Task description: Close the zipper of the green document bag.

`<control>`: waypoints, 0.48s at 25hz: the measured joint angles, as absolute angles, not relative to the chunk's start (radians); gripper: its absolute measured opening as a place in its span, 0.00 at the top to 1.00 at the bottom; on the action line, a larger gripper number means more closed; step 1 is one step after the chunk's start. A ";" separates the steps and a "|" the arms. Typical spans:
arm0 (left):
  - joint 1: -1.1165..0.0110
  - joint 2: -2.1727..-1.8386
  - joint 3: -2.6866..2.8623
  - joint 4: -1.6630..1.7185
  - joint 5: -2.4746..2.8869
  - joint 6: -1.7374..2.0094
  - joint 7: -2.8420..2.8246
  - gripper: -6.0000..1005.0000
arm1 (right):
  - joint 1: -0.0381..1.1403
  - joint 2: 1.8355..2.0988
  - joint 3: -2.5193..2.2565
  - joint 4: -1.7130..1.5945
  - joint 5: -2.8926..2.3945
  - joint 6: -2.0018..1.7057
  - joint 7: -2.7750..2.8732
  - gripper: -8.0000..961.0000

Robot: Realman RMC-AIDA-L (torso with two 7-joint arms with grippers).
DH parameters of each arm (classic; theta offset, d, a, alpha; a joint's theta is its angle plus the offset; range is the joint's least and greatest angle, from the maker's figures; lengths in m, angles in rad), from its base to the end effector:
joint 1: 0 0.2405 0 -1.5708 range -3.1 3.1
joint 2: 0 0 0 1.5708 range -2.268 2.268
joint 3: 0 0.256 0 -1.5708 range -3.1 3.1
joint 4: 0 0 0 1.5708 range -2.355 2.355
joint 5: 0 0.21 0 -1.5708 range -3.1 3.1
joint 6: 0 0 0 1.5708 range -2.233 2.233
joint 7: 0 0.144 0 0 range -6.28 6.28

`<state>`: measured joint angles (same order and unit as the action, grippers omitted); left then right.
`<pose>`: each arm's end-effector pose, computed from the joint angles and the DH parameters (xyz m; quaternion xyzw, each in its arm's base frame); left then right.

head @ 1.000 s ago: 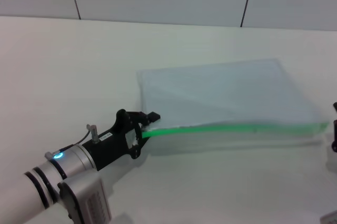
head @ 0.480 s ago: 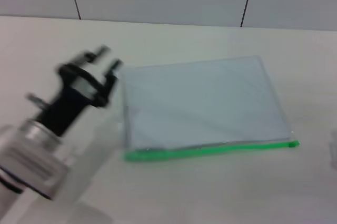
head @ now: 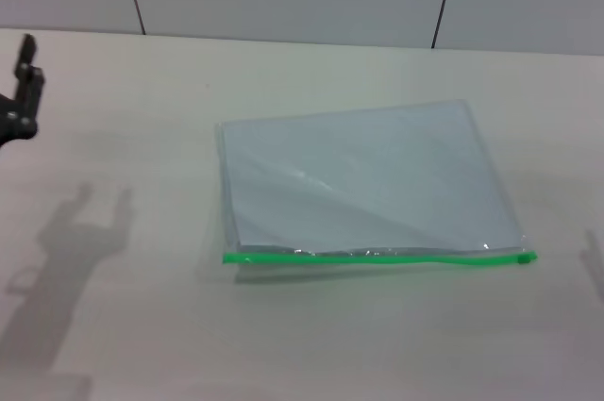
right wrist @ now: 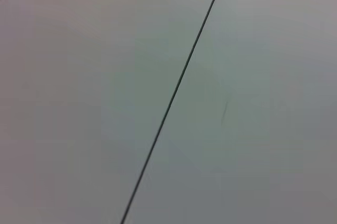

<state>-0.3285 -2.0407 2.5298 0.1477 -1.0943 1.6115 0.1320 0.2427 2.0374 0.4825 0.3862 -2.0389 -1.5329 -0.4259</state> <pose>-0.3249 0.2791 0.0335 -0.6407 -0.0318 -0.3055 0.7037 0.3020 0.2595 -0.0120 -0.6750 0.0102 0.2632 0.6892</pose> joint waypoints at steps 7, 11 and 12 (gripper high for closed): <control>-0.333 -2.038 2.529 0.112 -1.201 1.613 -0.039 0.46 | 0.281 2.037 0.488 0.353 -2.032 -1.508 -0.288 0.15; -0.338 -2.039 2.529 0.093 -1.232 1.599 -0.068 0.46 | 0.295 2.039 0.480 0.345 -2.035 -1.507 -0.273 0.15; -0.338 -2.039 2.529 0.093 -1.249 1.594 -0.068 0.46 | 0.298 2.039 0.480 0.345 -2.035 -1.506 -0.272 0.15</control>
